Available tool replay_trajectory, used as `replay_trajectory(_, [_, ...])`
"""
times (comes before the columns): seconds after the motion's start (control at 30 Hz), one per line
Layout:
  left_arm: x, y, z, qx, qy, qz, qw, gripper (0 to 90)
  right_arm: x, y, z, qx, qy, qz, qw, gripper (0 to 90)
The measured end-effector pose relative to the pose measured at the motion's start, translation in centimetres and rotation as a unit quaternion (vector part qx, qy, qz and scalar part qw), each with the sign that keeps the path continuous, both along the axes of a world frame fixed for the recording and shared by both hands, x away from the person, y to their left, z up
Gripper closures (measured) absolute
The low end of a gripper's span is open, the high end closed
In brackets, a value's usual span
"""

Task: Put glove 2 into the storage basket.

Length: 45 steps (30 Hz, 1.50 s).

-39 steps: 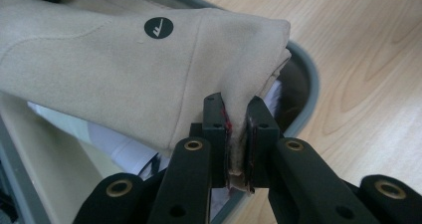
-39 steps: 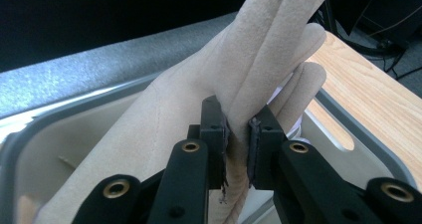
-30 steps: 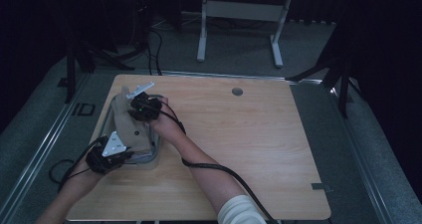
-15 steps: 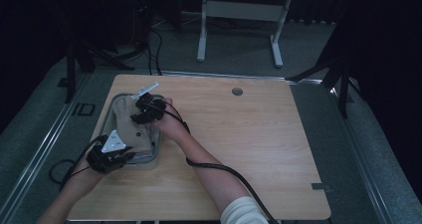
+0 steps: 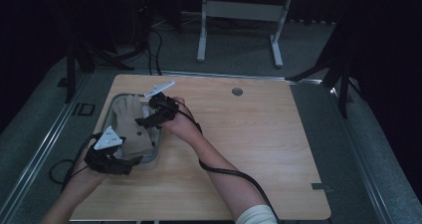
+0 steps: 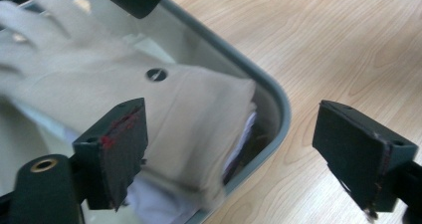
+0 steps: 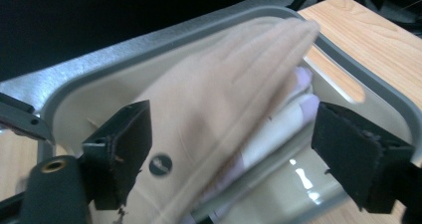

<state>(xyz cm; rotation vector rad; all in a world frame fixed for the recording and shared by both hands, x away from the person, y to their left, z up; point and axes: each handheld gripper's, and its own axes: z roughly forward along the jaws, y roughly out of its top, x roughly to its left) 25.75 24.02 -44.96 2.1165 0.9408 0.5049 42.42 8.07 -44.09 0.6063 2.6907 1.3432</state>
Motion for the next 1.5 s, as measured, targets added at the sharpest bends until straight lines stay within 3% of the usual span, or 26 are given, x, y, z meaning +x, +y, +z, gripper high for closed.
replay_trajectory(0.13, [-0.2, -1.4, 0.0, -0.016, -0.018, -0.010, 0.9997, 14.3, -0.9, -1.8, -0.2, -0.010, -0.036, 0.005, 0.9993, 14.8])
replay_trajectory(0.4, [-0.3, -4.3, 0.0, -0.054, -0.023, -0.041, 0.9975, 14.4, -1.9, -4.9, -0.3, -0.011, -0.048, -0.002, 0.9988, 14.8])
replay_trajectory(0.5, [-0.3, -5.4, -0.1, -0.051, -0.029, -0.050, 0.9970, 14.4, -2.2, -6.0, -0.6, -0.019, -0.049, -0.001, 0.9986, 14.8])
replay_trajectory(0.83, [-0.2, -8.3, -1.1, -0.062, -0.013, -0.078, 0.9950, 14.4, -2.9, -9.7, -1.5, -0.027, -0.048, -0.014, 0.9984, 15.0])
replay_trajectory(1.5, [0.7, -12.6, -4.9, -0.078, 0.025, -0.125, 0.9888, 14.4, -4.4, -15.6, -5.2, -0.032, -0.029, -0.035, 0.9985, 15.1])
